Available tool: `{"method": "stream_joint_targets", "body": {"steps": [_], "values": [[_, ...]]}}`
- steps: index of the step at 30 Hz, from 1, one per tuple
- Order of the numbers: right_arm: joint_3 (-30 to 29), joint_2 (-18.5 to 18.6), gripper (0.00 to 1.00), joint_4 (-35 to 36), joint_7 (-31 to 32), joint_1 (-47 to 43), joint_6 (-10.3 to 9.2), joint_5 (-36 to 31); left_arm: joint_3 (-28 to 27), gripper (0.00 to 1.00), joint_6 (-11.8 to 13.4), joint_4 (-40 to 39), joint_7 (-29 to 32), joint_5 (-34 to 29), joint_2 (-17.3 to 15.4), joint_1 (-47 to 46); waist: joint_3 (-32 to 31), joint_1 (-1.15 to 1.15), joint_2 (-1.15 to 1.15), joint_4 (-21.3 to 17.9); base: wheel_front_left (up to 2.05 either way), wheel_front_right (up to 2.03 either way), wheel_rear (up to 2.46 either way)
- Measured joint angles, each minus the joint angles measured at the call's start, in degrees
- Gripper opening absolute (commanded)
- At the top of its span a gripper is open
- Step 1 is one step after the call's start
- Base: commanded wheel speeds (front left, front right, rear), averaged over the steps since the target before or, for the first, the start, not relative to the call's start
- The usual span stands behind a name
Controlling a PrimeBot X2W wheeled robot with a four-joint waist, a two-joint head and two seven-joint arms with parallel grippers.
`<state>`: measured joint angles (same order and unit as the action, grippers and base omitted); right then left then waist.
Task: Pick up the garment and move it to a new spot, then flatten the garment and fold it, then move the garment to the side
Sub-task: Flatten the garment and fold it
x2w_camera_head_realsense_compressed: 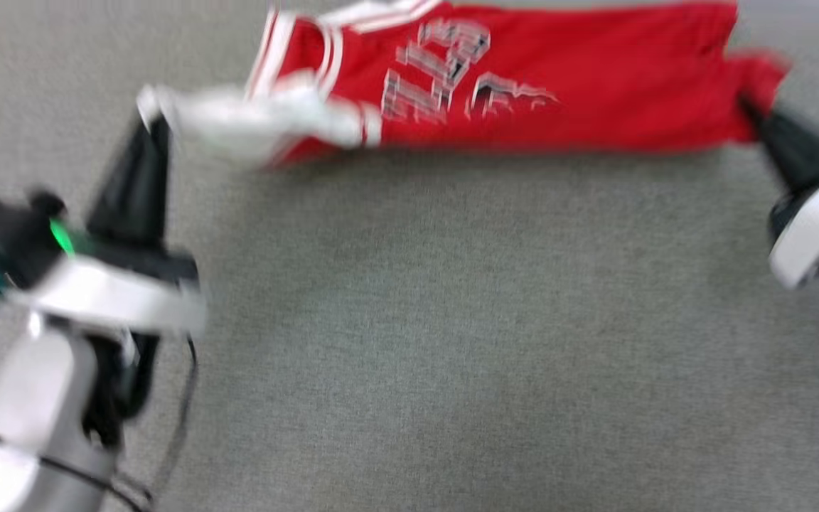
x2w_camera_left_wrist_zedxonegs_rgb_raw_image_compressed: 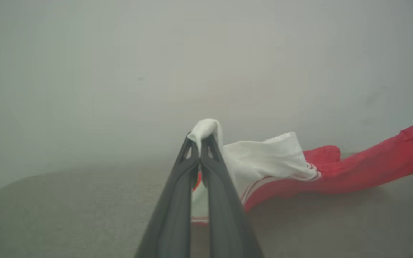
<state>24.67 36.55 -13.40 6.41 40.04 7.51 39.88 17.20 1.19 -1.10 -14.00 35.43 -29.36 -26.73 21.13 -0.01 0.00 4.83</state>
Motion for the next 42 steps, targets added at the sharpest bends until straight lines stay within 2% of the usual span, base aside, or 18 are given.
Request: {"method": "stream_joint_targets", "body": {"steps": [11,19,25,31,42], "values": [[-3.0,-4.0,0.00,4.2,2.2,-19.6,0.00,-1.4,1.3,0.00,2.9,-4.1,2.0,4.9,-0.5,21.3,-9.0,0.00,0.00,-0.7,0.00,0.00,0.00],[-5.0,-4.5,0.00,5.0,3.0,-31.6,0.00,-1.5,1.8,0.00,4.4,-5.5,3.2,8.5,-0.9,33.3,-15.2,0.00,0.00,-1.0,0.00,0.00,0.00],[-5.9,-4.5,0.00,5.2,2.9,-38.9,0.00,-1.0,2.6,0.00,4.4,-6.0,4.3,12.2,-0.5,40.3,-18.6,0.00,0.00,-1.5,0.00,0.00,0.00],[-7.9,-4.8,0.00,5.4,2.6,-45.4,0.01,-1.0,4.1,0.00,2.4,-5.8,6.3,16.4,-0.5,46.4,-21.1,0.00,0.00,-1.8,0.00,0.00,0.00],[-11.2,-5.4,0.00,6.5,3.5,-53.2,0.02,-1.6,4.1,0.00,1.9,-4.9,7.5,19.3,-1.3,51.2,-22.4,0.01,0.00,-1.0,0.00,0.00,0.00]]}}
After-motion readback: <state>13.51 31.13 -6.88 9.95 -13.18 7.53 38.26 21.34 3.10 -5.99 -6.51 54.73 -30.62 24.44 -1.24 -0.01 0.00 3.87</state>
